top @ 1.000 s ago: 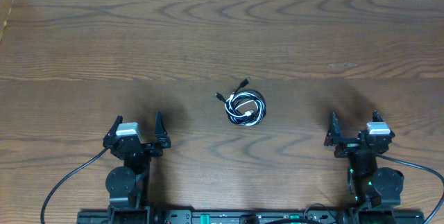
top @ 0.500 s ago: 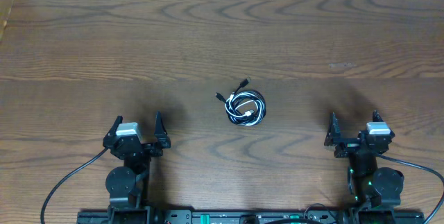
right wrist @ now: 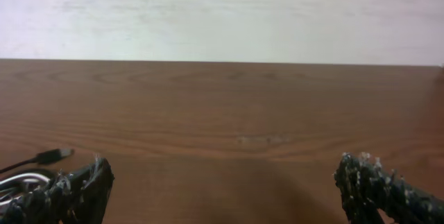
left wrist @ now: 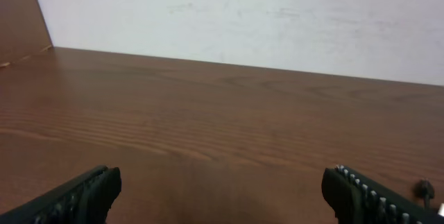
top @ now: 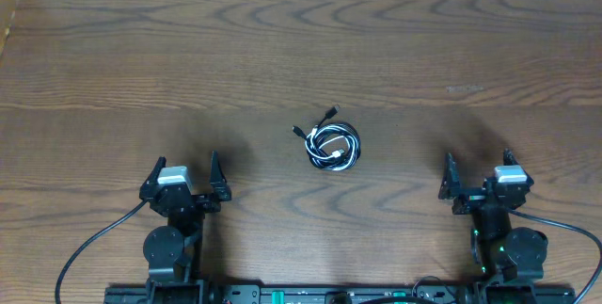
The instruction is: Untangle cables
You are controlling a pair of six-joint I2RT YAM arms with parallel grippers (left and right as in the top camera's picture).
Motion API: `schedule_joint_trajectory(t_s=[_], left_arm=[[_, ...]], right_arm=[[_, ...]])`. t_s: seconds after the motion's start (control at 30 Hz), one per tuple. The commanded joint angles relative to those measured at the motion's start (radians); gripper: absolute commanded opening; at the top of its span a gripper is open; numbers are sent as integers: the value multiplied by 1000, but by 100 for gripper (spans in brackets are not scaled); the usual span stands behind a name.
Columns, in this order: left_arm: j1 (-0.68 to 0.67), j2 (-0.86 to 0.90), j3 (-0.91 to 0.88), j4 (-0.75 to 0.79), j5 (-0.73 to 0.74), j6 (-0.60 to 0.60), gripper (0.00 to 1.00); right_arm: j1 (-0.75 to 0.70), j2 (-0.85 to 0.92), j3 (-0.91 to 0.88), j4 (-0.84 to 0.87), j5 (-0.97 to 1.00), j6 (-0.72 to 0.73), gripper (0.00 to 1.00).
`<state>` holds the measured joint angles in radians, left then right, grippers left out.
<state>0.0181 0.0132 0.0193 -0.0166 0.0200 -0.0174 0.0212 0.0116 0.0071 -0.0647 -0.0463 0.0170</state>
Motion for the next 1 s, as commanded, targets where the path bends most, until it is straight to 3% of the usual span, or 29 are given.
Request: schedule_joint_trajectory(t_s=[0.0, 0.27, 0.47, 0.73, 0.97], left_arm=[[5, 14, -4, 17, -9, 22, 98], [5, 100, 88, 30, -5, 71, 98], [5, 282, 253, -42, 64, 70, 98], [-18, 619, 594, -202, 77, 127, 98], [-76, 844, 870, -412, 73, 175, 98]], right_arm=[[6, -6, -1, 13, -83, -26, 99], [6, 8, 45, 21, -149, -11, 99], [6, 121, 172, -8, -201, -14, 99], [6, 502, 483, -97, -296, -122, 99], [6, 893, 882, -389, -361, -166, 99]])
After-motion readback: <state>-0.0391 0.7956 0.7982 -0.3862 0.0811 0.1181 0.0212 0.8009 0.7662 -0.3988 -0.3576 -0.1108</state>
